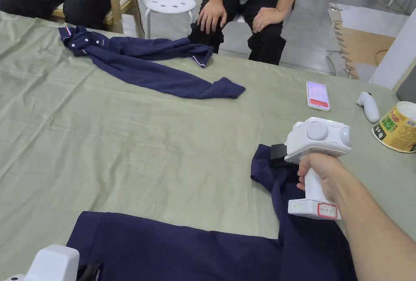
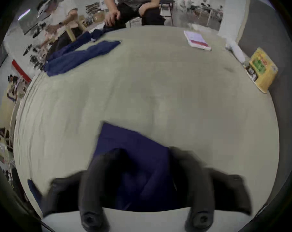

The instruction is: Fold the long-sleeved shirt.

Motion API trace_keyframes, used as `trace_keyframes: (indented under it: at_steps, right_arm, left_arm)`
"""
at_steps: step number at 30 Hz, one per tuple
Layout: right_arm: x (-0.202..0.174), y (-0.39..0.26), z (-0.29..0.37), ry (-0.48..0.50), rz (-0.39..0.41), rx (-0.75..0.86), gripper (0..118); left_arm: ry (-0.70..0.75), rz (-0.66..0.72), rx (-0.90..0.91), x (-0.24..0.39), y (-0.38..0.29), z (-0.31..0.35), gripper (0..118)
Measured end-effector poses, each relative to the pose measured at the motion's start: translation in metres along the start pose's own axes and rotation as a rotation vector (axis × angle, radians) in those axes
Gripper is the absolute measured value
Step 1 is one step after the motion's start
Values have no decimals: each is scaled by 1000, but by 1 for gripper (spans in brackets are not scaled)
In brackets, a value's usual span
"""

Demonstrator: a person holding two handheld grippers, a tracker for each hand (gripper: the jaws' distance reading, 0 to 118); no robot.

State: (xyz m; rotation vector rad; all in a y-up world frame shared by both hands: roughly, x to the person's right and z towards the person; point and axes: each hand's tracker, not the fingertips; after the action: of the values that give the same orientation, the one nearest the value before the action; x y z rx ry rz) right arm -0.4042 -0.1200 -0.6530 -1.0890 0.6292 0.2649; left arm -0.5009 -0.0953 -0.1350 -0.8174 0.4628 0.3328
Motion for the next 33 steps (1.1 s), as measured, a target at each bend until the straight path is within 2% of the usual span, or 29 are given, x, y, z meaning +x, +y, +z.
trace_keyframes:
  at_steps: [1,3,6,13,16,19,23,26,27,28,29,31,32,33]
  right_arm:
    - [0,-2,12,-3,6,39,9]
    - [9,0,41,-59,47,104,9]
    - [22,-18,111,22,45,207,9]
    - [26,-137,266,-1,126,421,9]
    - [30,-198,279,-2,103,421,9]
    - [30,-261,266,-38,77,349,9]
    - [38,-324,209,-58,-6,168,9]
    - [45,-341,157,-158,-4,34,9]
    - [50,-345,145,-160,-28,30,9]
    - [53,-346,146,-108,-48,138,9]
    - [53,-339,154,-95,-64,173,10]
    - [50,-331,165,-116,-79,102,28]
    - [52,-332,175,-114,-75,126,49]
    - [54,-334,187,-101,-87,176,87]
  left_arm:
    - [-2,5,-4,-1,-2,2,4]
    - [-10,10,-4,0,-6,7,4]
    - [-24,-7,14,11,-11,25,4]
    - [-96,-41,71,32,-26,71,4]
    - [-130,-55,83,40,-37,89,4]
    - [-151,-67,94,47,-49,109,4]
    - [-164,-68,95,44,-63,128,4]
    - [-152,-61,94,41,-69,138,4]
    - [-143,-61,95,41,-70,141,4]
    - [-135,-60,99,39,-71,144,4]
    - [-132,-58,105,38,-72,147,4]
    - [-132,-42,112,35,-74,152,4]
    - [-133,-35,113,33,-74,152,4]
    - [-131,-31,112,33,-75,152,4]
